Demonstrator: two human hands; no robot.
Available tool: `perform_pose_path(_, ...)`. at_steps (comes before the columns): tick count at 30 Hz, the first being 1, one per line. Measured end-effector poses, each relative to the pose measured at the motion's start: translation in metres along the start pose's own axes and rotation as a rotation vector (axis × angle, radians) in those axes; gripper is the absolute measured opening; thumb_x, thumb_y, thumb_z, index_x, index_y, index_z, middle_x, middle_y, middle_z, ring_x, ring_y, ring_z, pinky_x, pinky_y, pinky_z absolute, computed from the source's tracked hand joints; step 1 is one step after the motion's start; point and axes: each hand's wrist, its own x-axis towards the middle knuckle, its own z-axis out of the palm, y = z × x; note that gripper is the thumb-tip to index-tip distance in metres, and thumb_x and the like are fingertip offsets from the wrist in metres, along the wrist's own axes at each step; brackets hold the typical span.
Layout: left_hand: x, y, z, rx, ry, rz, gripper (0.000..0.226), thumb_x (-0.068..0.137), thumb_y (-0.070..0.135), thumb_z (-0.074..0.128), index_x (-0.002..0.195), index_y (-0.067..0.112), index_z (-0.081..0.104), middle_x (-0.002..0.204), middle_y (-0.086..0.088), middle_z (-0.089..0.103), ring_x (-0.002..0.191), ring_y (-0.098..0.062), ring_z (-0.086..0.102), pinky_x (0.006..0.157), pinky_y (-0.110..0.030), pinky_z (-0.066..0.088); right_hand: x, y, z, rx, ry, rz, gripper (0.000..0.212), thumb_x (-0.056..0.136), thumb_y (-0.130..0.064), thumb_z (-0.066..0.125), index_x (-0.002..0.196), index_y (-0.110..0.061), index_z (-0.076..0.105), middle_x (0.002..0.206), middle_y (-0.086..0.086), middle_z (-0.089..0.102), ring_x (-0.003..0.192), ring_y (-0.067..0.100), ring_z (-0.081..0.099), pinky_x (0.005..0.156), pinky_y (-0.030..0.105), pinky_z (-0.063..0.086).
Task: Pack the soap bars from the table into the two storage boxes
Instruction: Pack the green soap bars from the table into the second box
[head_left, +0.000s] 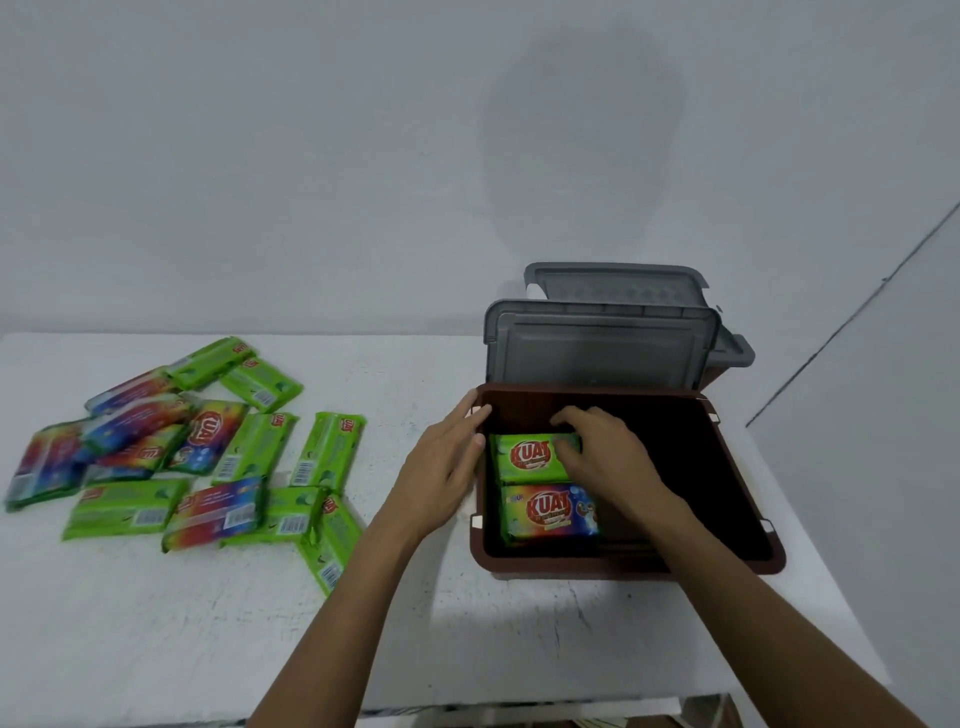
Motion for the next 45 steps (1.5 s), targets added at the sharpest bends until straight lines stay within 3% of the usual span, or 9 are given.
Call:
perform_pose_path(5, -0.025, -0.018, -0.032, 0.09, -0.025, -0.047, 0.044, 0.097, 0.041, 0.042, 0.139, 0.028, 0.049, 0.138, 0.01, 0.054, 0.121, -0.008, 0.052, 0.102, -0.03, 0.043, 0.002, -0.052, -0.009, 0.173, 0.121, -0.172, 0.024, 0.095, -0.028, 0.056, 0.116, -0.019, 0.064, 0.099, -0.003, 0.061, 0.084, 0.007, 0.055, 0.08, 0.024, 0.048)
perform_pose_path(8, -0.042, -0.033, -0.058, 0.124, 0.013, -0.088, 0.04, 0.096, 0.039, 0.05, 0.133, 0.026, 0.055, 0.133, 0.009, 0.058, 0.116, -0.007, 0.055, 0.096, -0.025, 0.043, 0.007, -0.087, -0.004, 0.227, 0.13, -0.257, 0.023, 0.095, -0.026, 0.056, 0.114, -0.019, 0.065, 0.094, -0.007, 0.058, 0.08, 0.007, 0.054, 0.077, 0.025, 0.05)
perform_pose_path(18, -0.102, -0.103, -0.152, 0.341, 0.069, -0.365, 0.047, 0.088, 0.029, 0.067, 0.133, 0.02, 0.055, 0.131, -0.003, 0.059, 0.116, -0.023, 0.055, 0.095, -0.034, 0.043, 0.044, -0.188, 0.061, 0.168, -0.185, -0.337, 0.03, 0.097, -0.03, 0.051, 0.124, -0.02, 0.059, 0.11, 0.007, 0.063, 0.094, 0.019, 0.057, 0.084, 0.034, 0.046)
perform_pose_path(21, -0.112, -0.121, -0.167, 0.373, 0.02, -0.418, 0.053, 0.086, 0.04, 0.064, 0.134, 0.019, 0.055, 0.132, -0.004, 0.056, 0.118, -0.024, 0.053, 0.097, -0.033, 0.039, 0.062, -0.211, 0.086, 0.076, -0.3, -0.296, 0.036, 0.097, -0.029, 0.049, 0.13, -0.018, 0.054, 0.112, 0.01, 0.065, 0.101, 0.025, 0.06, 0.081, 0.032, 0.044)
perform_pose_path(24, -0.118, -0.131, -0.175, 0.476, -0.123, -0.494, 0.078, 0.076, 0.07, 0.044, 0.143, 0.03, 0.043, 0.153, 0.002, 0.035, 0.134, -0.029, 0.034, 0.108, -0.044, 0.03, 0.082, -0.227, 0.111, -0.004, -0.415, -0.209, 0.045, 0.097, -0.036, 0.048, 0.139, -0.02, 0.045, 0.124, 0.013, 0.06, 0.109, 0.029, 0.058, 0.086, 0.034, 0.046)
perform_pose_path(29, -0.12, -0.143, -0.179, 0.493, -0.229, -0.482, 0.073, 0.087, 0.045, 0.063, 0.149, 0.036, 0.026, 0.158, 0.006, 0.025, 0.136, -0.026, 0.027, 0.11, -0.043, 0.028, 0.101, -0.243, 0.144, -0.11, -0.408, -0.113, 0.061, 0.095, -0.049, 0.049, 0.144, -0.014, 0.039, 0.135, 0.016, 0.054, 0.127, 0.033, 0.045, 0.092, 0.036, 0.043)
perform_pose_path(36, -0.117, -0.151, -0.183, 0.487, -0.192, -0.415, 0.077, 0.081, 0.034, 0.069, 0.147, 0.033, 0.03, 0.148, 0.007, 0.04, 0.12, -0.023, 0.035, 0.099, -0.036, 0.035, 0.108, -0.253, 0.17, -0.115, -0.381, -0.009, 0.067, 0.084, -0.048, 0.06, 0.135, -0.01, 0.039, 0.123, 0.019, 0.054, 0.118, 0.036, 0.045, 0.068, 0.032, 0.041)
perform_pose_path(40, -0.112, -0.152, -0.186, 0.496, -0.213, -0.415, 0.077, 0.081, 0.036, 0.072, 0.147, 0.032, 0.032, 0.144, 0.004, 0.042, 0.121, -0.022, 0.037, 0.103, -0.036, 0.034, 0.112, -0.251, 0.163, -0.008, -0.474, 0.105, 0.072, 0.08, -0.047, 0.063, 0.135, -0.01, 0.036, 0.122, 0.017, 0.048, 0.113, 0.031, 0.044, 0.059, 0.03, 0.04)
perform_pose_path(45, -0.111, -0.148, -0.19, 0.429, -0.138, -0.381, 0.078, 0.079, 0.035, 0.074, 0.146, 0.029, 0.034, 0.137, 0.003, 0.045, 0.117, -0.017, 0.037, 0.1, -0.031, 0.034, 0.113, -0.232, 0.137, 0.33, -0.511, 0.177, 0.069, 0.066, -0.047, 0.07, 0.122, -0.016, 0.044, 0.119, 0.012, 0.053, 0.097, 0.025, 0.059, 0.075, 0.039, 0.057)
